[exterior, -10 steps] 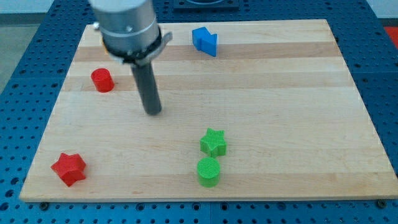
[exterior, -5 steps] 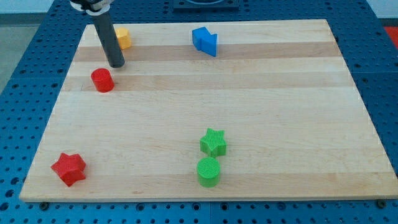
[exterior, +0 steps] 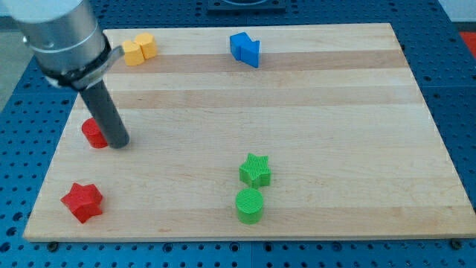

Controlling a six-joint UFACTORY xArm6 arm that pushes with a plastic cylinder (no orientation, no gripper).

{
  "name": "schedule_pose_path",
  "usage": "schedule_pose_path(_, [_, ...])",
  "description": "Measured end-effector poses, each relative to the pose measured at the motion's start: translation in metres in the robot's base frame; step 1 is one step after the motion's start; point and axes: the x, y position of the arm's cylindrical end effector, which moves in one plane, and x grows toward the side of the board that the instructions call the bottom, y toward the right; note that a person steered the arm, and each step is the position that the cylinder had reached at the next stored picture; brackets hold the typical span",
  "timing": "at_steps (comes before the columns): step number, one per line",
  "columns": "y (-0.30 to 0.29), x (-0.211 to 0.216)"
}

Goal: Slide the red circle into the red star

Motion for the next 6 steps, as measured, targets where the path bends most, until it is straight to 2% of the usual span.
schedule_pose_path(1, [0.003, 0.005])
schedule_pose_path(3, [0.009, -0.075])
schedule_pose_path(4, [-0.025, -0.076])
schedule_pose_path(6, [-0.040, -0.070])
